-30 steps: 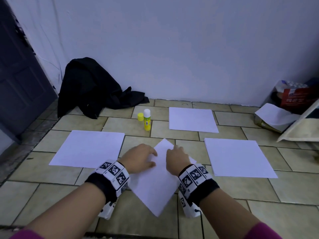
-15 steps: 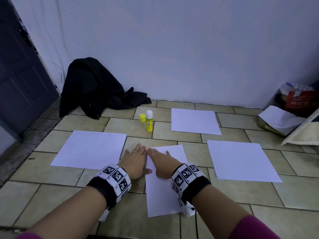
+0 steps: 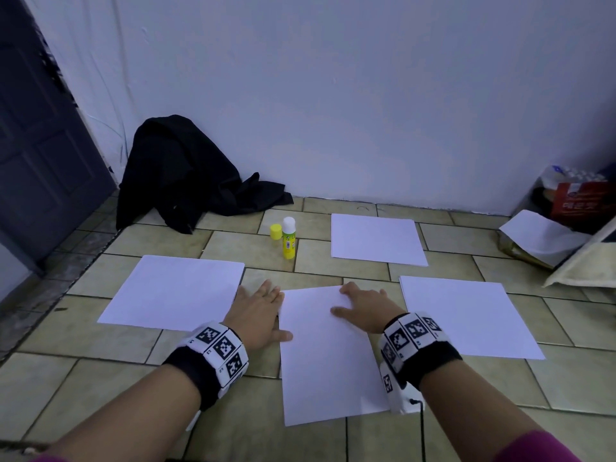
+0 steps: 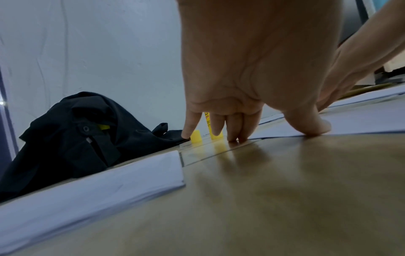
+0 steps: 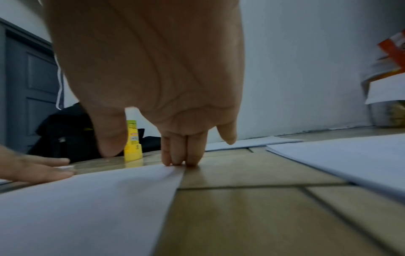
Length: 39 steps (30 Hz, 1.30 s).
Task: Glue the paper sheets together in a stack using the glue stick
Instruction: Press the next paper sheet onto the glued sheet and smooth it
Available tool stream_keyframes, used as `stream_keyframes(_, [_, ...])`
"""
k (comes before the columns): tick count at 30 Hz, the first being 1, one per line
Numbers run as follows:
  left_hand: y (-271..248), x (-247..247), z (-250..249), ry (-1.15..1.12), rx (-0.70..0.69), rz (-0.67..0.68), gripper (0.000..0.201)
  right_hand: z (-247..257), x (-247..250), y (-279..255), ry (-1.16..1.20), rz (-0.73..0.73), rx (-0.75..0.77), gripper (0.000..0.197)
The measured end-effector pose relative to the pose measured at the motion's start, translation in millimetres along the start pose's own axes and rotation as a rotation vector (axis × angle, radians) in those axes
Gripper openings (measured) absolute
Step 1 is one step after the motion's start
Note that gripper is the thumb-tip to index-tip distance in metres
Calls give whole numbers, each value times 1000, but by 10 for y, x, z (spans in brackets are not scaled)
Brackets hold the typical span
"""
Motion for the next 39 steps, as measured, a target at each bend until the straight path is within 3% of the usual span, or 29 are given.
stream_keyframes(3, [-12,77,-6,26,24,-19,79,119,-15,-36,-229,-38,-38,90])
stream_keyframes(4, [-20,128,-11,28,39,-51,71,158,8,-62,-312,-80,-61,87])
stream_keyframes(6, [-67,237,-38,39,65,-99,58,255,44,-92,-411,-146,-67,64])
stream_keyframes(8, [-104,303,-68,56,64,-115,48,343,-4,-102,-360,-121,-71,44])
stream_keyframes(12, [-46,273,-51,-22,16,-134,36,500,-174,-59,-220,-50,12,45])
stream_keyframes(15, [58,164,-41,-158,-79,-116,67,561,-250,8,-210,-2,135,59])
stream_keyframes(20, [126,-35,20,-145,-81,107,104,445,-242,79,-166,101,228,65])
stream_keyframes(24, [160,78,-66,-29,-96,31,98,107,-168,128,-166,132,175,79])
stream_keyframes(27, [195,114,-75,-44,-84,-7,97,-214,-53,115,-135,117,65,100])
stream_keyframes(33, [259,-56,5,-62,-76,173,133,-552,72,17,-78,109,-27,127])
stream_keyframes(39, [312,-60,45,-3,-75,185,143,-546,109,5,-28,42,-45,132])
Point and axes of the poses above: each hand's wrist, its own y-axis towards the middle knuckle, its own x-axis out of the back of the hand, z = x × y, the point moved 7 cm from there along y, towards the middle knuckle
